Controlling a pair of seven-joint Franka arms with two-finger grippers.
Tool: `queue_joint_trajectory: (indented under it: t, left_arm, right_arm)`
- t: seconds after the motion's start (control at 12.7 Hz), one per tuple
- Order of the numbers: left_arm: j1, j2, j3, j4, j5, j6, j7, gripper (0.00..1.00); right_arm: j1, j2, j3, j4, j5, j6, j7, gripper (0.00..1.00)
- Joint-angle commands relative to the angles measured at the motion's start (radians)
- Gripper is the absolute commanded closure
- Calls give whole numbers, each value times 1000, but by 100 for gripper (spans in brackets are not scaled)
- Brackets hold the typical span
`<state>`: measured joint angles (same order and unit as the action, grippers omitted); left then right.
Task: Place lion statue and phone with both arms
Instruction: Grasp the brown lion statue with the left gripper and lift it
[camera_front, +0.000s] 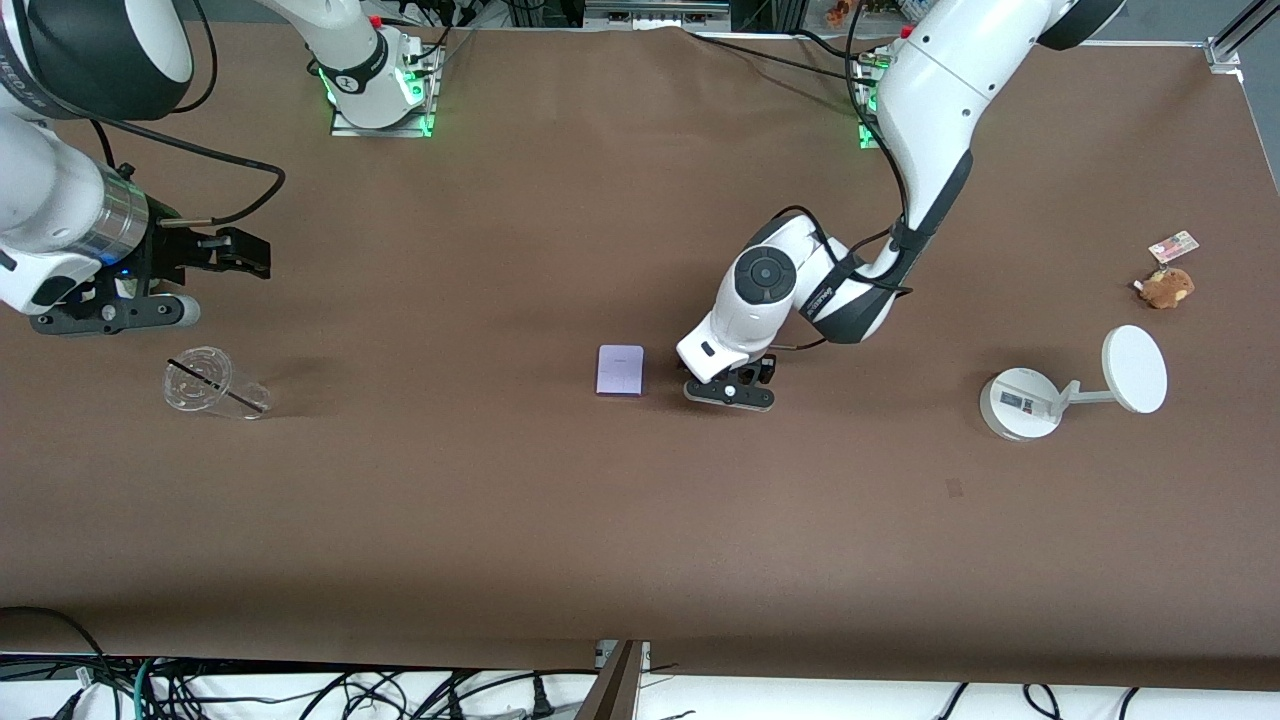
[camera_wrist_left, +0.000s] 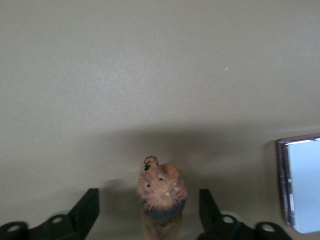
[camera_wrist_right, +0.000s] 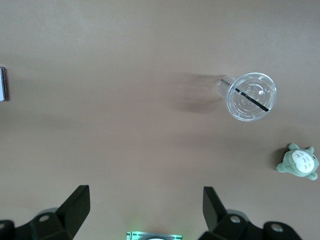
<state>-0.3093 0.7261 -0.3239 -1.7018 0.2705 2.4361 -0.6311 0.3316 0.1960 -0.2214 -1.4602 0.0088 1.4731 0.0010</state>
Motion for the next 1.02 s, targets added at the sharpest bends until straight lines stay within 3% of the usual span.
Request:
queue_joint_trajectory:
  t: [0.0,0.31,0.55,0.94]
  left_arm:
    - [-7,-7,2,17,29,-11,-38,78]
    - [-4,-42,-3,22,30,-63,-38,93]
    - [53,-158,-1,24,33,-257,-6,94]
    - [252,-273,-7,25,-14,-437,284,94]
  right_arm:
    - [0,-13,5,-3,8,-11,1,0]
    - [0,-13,5,-3,8,-10,1,0]
    - [9,-12,8,-2,22,-2,43,0]
    - [92,11,23,-2,74,58,207,0]
